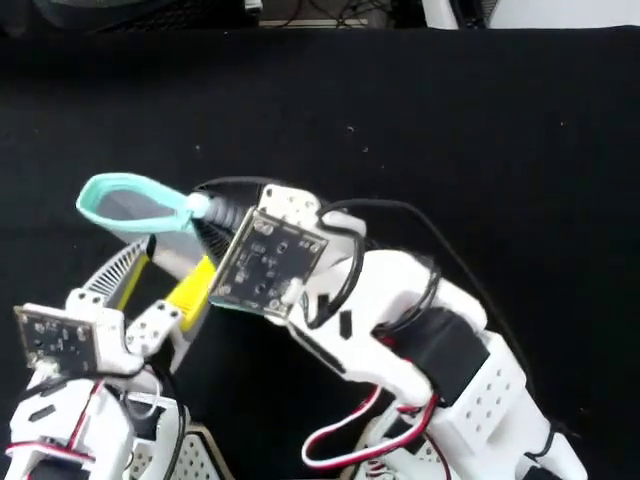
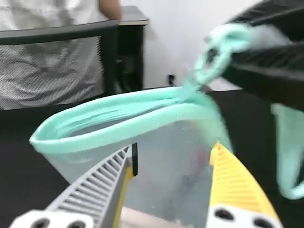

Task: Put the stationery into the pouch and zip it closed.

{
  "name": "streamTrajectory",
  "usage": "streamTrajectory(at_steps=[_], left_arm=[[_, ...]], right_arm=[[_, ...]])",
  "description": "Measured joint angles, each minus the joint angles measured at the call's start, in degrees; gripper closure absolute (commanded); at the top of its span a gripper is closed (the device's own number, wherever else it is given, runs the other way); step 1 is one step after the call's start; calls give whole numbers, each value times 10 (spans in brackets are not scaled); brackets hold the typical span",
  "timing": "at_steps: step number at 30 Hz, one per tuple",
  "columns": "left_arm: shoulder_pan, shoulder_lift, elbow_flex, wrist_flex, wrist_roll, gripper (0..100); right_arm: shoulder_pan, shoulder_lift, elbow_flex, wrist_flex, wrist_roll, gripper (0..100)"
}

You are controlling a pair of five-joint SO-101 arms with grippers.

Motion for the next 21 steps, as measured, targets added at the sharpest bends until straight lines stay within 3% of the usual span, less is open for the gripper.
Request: streamTrajectory(at_steps=[5,14,21], left_arm=[[-18,1,11,-11,0,738],[-20,1,16,-28,-1,738],[-25,1,54,-89,-1,738]], right_arm=[[39,0,2,-11,0,986],[45,0,2,-11,0,986],[-22,0,0,33,0,986]])
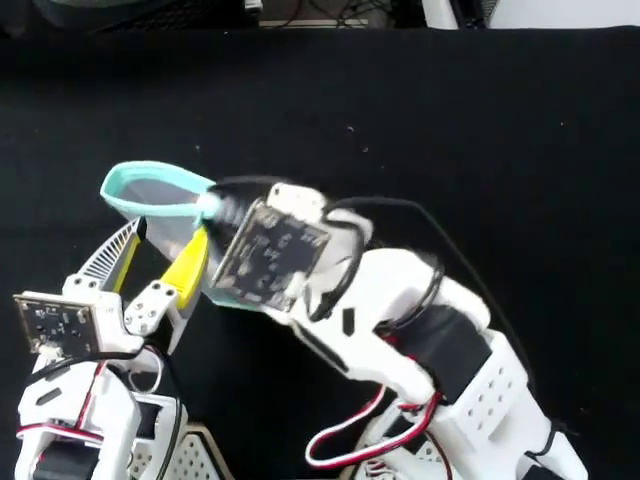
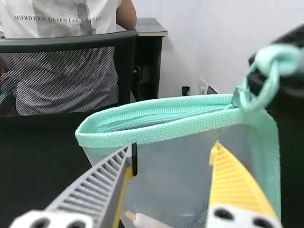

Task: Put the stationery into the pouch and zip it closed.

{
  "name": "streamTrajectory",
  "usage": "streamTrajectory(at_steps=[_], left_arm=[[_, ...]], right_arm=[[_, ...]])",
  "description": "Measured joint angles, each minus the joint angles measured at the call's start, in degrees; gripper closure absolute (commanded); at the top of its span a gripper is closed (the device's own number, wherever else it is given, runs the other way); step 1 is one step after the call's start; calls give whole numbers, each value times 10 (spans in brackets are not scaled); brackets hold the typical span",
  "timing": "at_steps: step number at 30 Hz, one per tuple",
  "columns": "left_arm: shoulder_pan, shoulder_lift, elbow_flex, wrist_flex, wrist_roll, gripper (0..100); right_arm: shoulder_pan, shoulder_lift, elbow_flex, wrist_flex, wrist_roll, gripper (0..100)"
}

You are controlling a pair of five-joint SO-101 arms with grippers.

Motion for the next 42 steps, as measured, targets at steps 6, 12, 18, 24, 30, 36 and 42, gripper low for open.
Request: streamTrajectory(at_steps=[6,12,18,24,30,36,42], left_arm=[[-44,1,56,-72,0,738],[-52,63,63,-119,0,738],[-54,171,21,-100,0,738],[-54,165,-69,11,0,738],[-54,118,-178,136,-51,738],[-35,104,-289,236,-64,738],[92,104,-326,283,-54,738]], right_arm=[[-4,0,0,1,21,986],[12,0,0,-3,25,986],[27,0,0,-19,25,986],[26,0,29,-62,25,986],[25,0,30,-68,25,986],[25,0,30,-68,25,986],[26,0,30,-69,25,986]])
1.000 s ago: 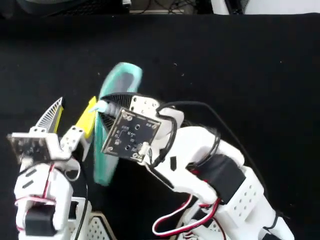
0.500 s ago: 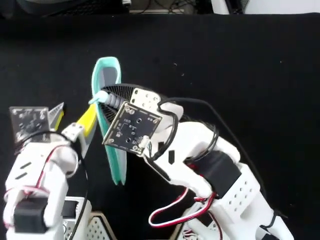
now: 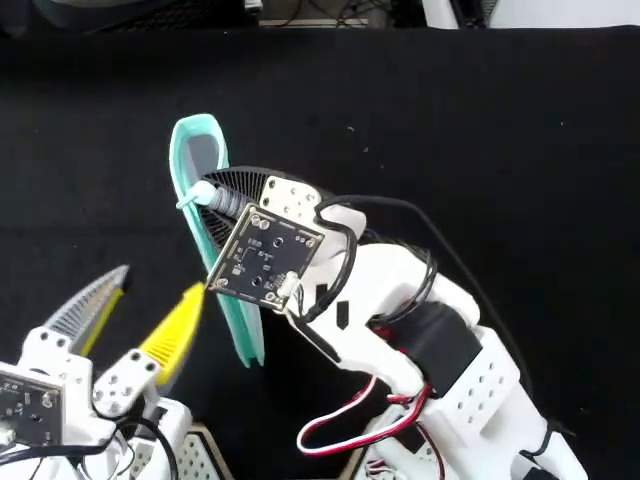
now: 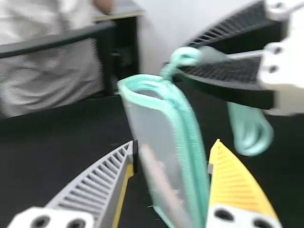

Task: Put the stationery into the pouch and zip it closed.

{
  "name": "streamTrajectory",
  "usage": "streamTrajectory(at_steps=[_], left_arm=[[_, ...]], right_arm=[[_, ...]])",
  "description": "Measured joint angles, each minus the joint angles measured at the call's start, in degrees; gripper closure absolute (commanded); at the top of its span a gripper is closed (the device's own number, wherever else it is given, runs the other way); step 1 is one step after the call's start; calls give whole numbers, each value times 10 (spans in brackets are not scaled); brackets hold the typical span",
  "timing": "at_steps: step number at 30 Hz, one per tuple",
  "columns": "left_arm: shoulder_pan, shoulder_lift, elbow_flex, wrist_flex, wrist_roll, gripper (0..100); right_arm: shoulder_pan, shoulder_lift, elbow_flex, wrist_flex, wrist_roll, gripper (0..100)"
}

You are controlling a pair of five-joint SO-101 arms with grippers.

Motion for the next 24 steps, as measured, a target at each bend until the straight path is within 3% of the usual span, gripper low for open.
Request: streamTrajectory(at_steps=[18,24], left_arm=[[9,-6,235,-222,16,738],[-67,-6,256,-248,16,742]], right_arm=[[0,0,0,0,0,986],[0,0,1,0,0,986]])
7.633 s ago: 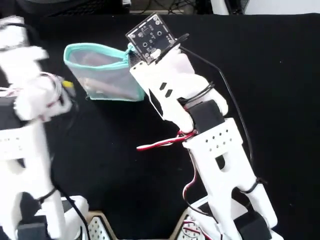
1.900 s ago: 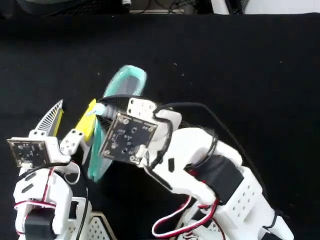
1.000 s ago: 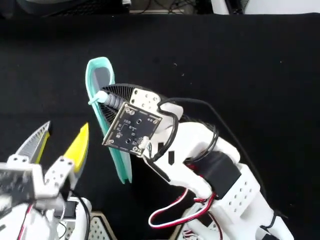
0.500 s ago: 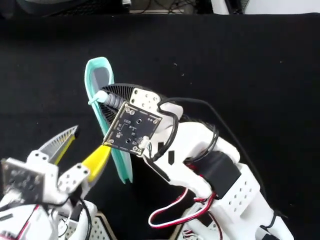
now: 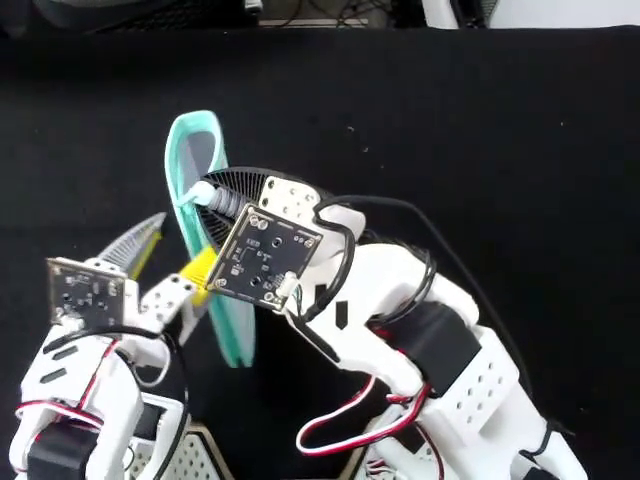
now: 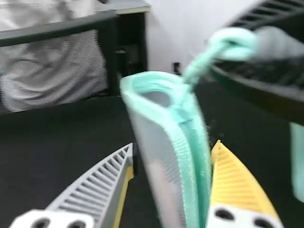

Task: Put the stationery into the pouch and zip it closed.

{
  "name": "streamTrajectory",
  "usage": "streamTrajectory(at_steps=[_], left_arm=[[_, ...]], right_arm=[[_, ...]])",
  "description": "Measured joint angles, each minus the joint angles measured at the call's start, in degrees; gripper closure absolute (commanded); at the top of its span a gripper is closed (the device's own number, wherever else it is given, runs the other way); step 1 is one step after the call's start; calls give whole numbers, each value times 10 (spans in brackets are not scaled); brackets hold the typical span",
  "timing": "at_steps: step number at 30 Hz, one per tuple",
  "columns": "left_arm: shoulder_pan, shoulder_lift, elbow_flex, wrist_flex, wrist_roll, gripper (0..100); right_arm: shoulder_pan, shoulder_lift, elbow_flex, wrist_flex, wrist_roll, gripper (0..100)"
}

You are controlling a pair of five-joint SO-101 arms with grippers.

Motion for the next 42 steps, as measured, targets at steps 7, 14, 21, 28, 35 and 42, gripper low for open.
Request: streamTrajectory(at_steps=[7,14,21,28,35,42], left_arm=[[-18,0,0,0,0,741],[-18,0,0,-4,0,741],[4,0,0,-51,0,744],[7,0,18,-55,0,979],[13,0,20,-55,2,969],[10,0,22,-55,3,970]], right_arm=[[-1,0,0,0,0,986],[-1,0,0,0,0,986],[-1,0,0,0,0,986],[-1,0,0,0,0,986],[-1,4,6,0,0,986],[2,54,22,-47,0,986]])
